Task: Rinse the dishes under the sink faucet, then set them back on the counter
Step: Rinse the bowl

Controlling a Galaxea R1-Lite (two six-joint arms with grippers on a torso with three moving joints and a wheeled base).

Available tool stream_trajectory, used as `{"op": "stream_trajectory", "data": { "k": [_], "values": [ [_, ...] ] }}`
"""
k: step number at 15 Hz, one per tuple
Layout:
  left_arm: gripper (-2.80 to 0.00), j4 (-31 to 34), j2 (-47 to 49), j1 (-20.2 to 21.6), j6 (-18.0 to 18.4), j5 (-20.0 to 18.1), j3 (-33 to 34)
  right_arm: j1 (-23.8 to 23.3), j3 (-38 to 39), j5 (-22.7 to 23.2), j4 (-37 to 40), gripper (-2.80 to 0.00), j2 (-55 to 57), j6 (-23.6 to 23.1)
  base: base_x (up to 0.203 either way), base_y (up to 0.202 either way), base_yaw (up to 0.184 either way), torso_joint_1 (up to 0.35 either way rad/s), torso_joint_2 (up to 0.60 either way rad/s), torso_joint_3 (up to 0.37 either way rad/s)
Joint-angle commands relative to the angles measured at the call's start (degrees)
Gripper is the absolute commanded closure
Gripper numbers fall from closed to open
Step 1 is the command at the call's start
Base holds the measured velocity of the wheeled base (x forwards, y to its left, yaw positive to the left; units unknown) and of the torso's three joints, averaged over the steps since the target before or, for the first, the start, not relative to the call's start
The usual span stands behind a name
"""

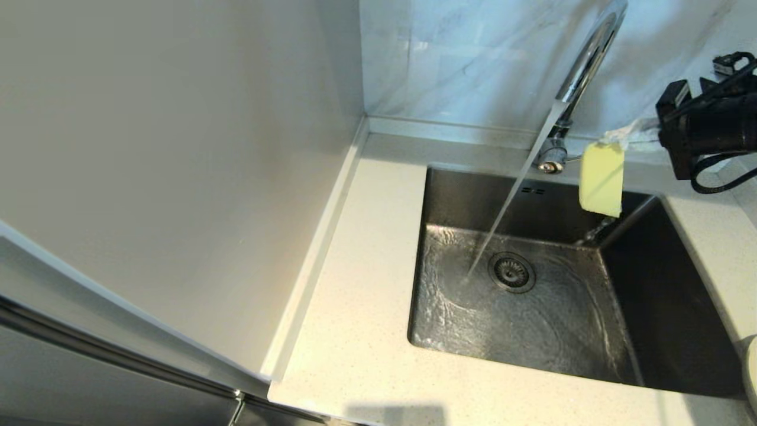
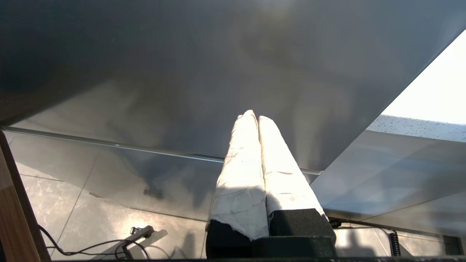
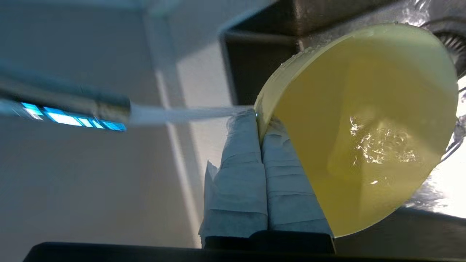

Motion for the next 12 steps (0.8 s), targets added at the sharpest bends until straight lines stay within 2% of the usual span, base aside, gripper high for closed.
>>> {"op": "stream_trajectory", "data": {
  "k": [1,3,4,5,6,9,10,12],
  "values": [
    [0.00,0.0,0.0,0.0,0.0,0.0,0.0,-5.4,-0.4,6.7,-0.7,0.00,1.4,6.6,0.000,0.000,0.000,0.000,0.00,0.000],
    [0.00,0.0,0.0,0.0,0.0,0.0,0.0,-11.4,-0.3,14.4,-4.8,0.00,3.3,15.1,0.000,0.000,0.000,0.000,0.00,0.000],
    [0.00,0.0,0.0,0.0,0.0,0.0,0.0,-13.4,0.1,19.9,-7.5,0.00,3.7,20.6,0.000,0.000,0.000,0.000,0.00,0.000],
    [0.00,0.0,0.0,0.0,0.0,0.0,0.0,-14.7,1.0,25.0,-11.0,0.00,3.8,25.9,0.000,0.000,0.000,0.000,0.00,0.000],
    [0.00,0.0,0.0,0.0,0.0,0.0,0.0,-15.3,1.9,27.9,-15.5,0.00,3.9,30.4,0.000,0.000,0.000,0.000,0.00,0.000],
    [0.00,0.0,0.0,0.0,0.0,0.0,0.0,-15.6,3.4,32.3,-28.9,0.00,3.9,44.3,0.000,0.000,0.000,0.000,0.00,0.000],
    [0.00,0.0,0.0,0.0,0.0,0.0,0.0,-15.6,3.8,32.6,-31.7,0.00,3.6,46.7,0.000,0.000,0.000,0.000,0.00,0.000],
    [0.00,0.0,0.0,0.0,0.0,0.0,0.0,-15.5,9.7,32.6,-33.0,0.00,3.0,47.2,0.000,0.000,0.000,0.000,0.00,0.000]
  ]
}}
